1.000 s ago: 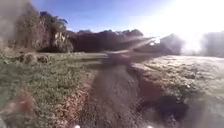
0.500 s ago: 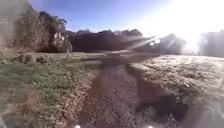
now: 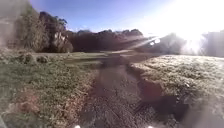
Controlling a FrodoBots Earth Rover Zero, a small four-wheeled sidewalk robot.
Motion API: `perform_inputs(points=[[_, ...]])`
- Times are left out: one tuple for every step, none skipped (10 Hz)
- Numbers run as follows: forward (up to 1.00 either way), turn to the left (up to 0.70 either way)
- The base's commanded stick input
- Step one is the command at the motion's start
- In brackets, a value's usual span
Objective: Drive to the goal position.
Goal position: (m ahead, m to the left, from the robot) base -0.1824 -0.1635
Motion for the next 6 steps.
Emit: perform_inputs(points=[[0.7, 0.0], [0.7, 0.0], [0.7, 0.0], [0.7, 0.0], [0.7, 0.0], [0.7, 0.0]])
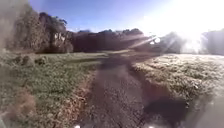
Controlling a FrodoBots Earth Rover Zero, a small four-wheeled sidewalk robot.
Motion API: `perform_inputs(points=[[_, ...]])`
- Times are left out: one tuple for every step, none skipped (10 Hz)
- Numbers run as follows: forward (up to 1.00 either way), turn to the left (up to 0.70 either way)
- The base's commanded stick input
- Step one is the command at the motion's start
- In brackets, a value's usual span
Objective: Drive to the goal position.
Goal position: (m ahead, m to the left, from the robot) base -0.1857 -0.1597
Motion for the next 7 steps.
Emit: perform_inputs(points=[[0.7, 0.0], [0.7, 0.0], [0.7, 0.0], [0.7, 0.0], [0.7, 0.0], [0.7, 0.0], [0.7, 0.0]])
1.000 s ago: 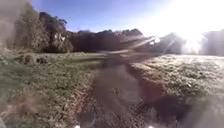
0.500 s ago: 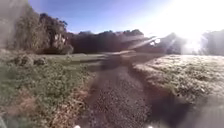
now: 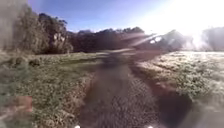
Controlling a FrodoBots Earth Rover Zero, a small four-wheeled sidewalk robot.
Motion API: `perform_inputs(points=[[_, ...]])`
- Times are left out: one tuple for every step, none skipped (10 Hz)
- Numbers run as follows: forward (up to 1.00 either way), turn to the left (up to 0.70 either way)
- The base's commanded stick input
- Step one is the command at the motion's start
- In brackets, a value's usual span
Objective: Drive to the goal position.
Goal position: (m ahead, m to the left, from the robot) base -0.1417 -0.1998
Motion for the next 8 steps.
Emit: perform_inputs(points=[[0.7, 0.0], [0.7, 0.0], [0.7, 0.0], [0.7, 0.0], [0.7, 0.0], [0.7, 0.0], [0.7, 0.0], [0.7, 0.0]])
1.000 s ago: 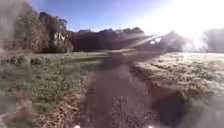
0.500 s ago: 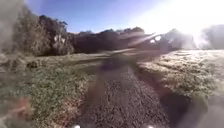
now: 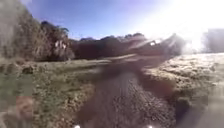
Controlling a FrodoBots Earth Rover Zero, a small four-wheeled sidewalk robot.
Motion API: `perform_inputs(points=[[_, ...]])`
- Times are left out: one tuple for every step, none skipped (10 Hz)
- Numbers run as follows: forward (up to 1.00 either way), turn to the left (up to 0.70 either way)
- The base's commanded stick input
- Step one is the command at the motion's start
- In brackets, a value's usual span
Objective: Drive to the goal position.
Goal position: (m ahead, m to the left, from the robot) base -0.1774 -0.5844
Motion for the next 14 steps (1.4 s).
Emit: perform_inputs(points=[[0.7, 0.0], [0.7, 0.0], [0.7, 0.0], [0.7, 0.0], [0.7, 0.0], [0.7, 0.0], [0.7, 0.0], [0.7, 0.0], [0.7, -0.12], [0.7, -0.24], [0.7, -0.35], [0.7, -0.35], [0.7, -0.02], [0.7, -0.01]])
